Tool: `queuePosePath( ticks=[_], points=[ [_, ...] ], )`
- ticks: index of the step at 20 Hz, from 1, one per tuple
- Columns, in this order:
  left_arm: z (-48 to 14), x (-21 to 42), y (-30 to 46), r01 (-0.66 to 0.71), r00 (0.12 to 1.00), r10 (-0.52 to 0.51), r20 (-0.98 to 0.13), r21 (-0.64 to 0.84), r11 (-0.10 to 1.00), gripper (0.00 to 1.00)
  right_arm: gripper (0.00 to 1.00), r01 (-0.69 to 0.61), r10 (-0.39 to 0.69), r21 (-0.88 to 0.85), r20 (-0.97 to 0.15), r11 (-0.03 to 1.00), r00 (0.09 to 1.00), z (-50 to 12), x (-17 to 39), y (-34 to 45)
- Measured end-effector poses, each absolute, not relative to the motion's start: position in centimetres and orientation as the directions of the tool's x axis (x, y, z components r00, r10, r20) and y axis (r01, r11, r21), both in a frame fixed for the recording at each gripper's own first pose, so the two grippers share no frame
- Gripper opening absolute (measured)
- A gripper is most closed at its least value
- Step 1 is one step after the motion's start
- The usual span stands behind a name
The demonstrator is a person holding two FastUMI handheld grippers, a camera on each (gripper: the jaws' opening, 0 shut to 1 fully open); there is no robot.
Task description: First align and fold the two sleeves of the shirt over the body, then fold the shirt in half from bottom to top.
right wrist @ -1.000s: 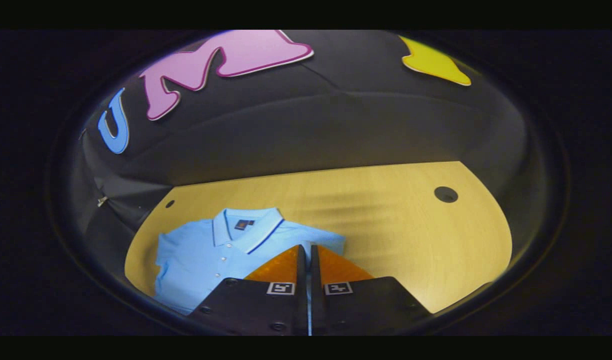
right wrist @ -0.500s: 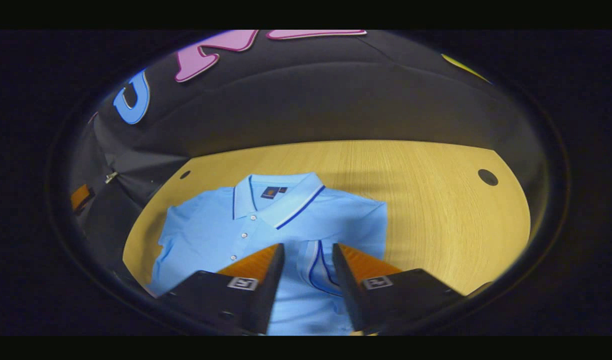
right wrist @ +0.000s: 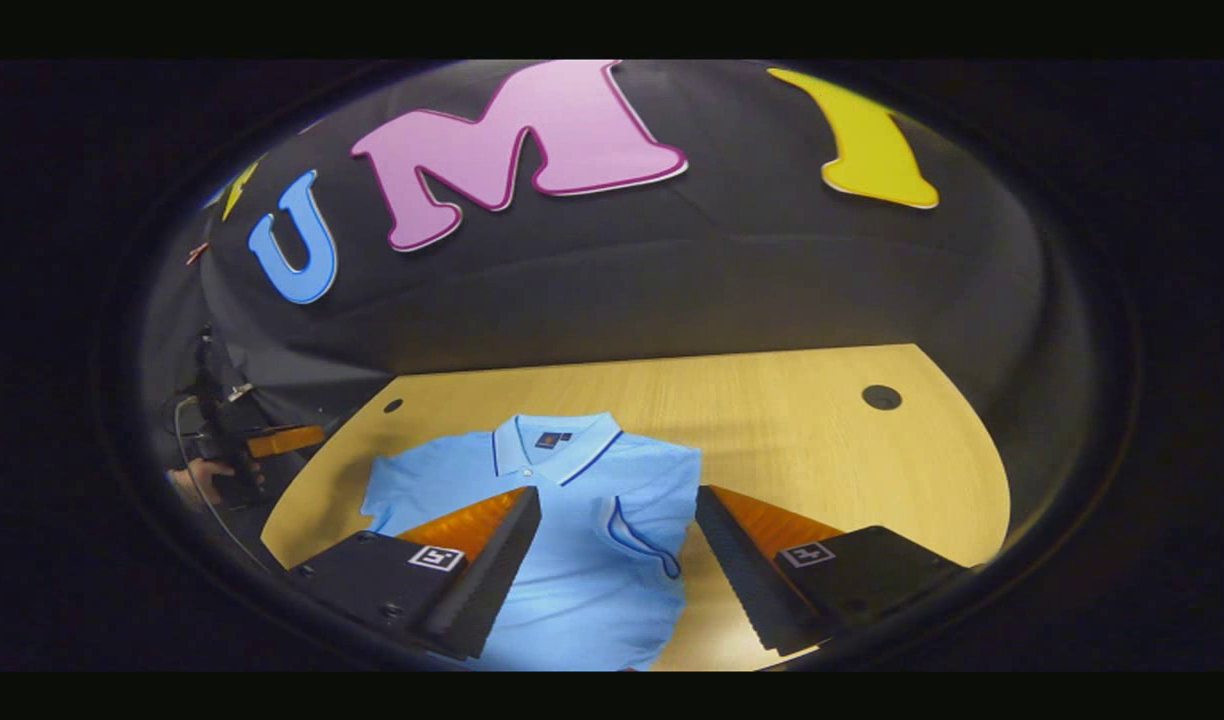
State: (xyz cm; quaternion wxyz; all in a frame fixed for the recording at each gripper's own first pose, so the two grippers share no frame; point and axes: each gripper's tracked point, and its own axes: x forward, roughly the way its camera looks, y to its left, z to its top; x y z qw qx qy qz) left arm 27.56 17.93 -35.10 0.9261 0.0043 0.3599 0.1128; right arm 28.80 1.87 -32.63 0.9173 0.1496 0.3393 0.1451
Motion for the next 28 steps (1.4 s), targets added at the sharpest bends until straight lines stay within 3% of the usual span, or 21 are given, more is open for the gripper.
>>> queuePosePath(
  ticks=[7, 12, 13, 15, 16, 20, 24, 28],
  points=[
    [-44.6, 28.2, 19.5, -0.198, 0.54, 0.207, -0.816, 0.117, 0.973, 0.97, 0.98, -0.063, 0.294, 0.362, -0.631, 0.93, 0.718, -33.8, 23.2, -3.6],
    [-48.0, 27.1, 20.0, -0.211, 0.433, 0.219, -0.874, 0.137, 0.968, 0.97, 0.98, -0.008, 0.265, 0.364, -0.663, 0.931, 0.701, -35.2, 21.1, -5.2],
    [-48.0, 27.9, 20.2, -0.203, 0.461, 0.22, -0.86, 0.139, 0.969, 0.94, 0.98, -0.001, 0.258, 0.359, -0.669, 0.933, 0.697, -35.3, 20.9, -5.4],
    [-48.3, 27.7, 19.9, -0.207, 0.445, 0.213, -0.87, 0.131, 0.97, 1.0, 0.98, -0.001, 0.257, 0.357, -0.669, 0.934, 0.697, -35.3, 20.7, -5.3],
    [-48.0, 27.9, 19.5, -0.187, 0.461, 0.202, -0.864, 0.128, 0.974, 0.92, 0.98, -0.005, 0.261, 0.359, -0.668, 0.933, 0.697, -35.2, 20.7, -5.1],
    [-47.8, 28.2, 17.2, -0.119, 0.469, 0.181, -0.864, 0.141, 0.983, 0.08, 0.98, -0.006, 0.268, 0.371, -0.66, 0.929, 0.702, -35.6, 20.8, -5.3],
    [-46.1, 29.4, 15.5, -0.082, 0.512, 0.129, -0.849, 0.101, 0.991, 0.06, 0.98, -0.011, 0.268, 0.366, -0.659, 0.931, 0.703, -35.2, 20.6, -5.3],
    [-41.8, 31.8, 11.1, 0.053, 0.587, 0.028, -0.809, 0.073, 0.996, 0.06, 0.98, -0.007, 0.272, 0.375, -0.657, 0.927, 0.703, -35.2, 20.6, -5.3]
  ],
)
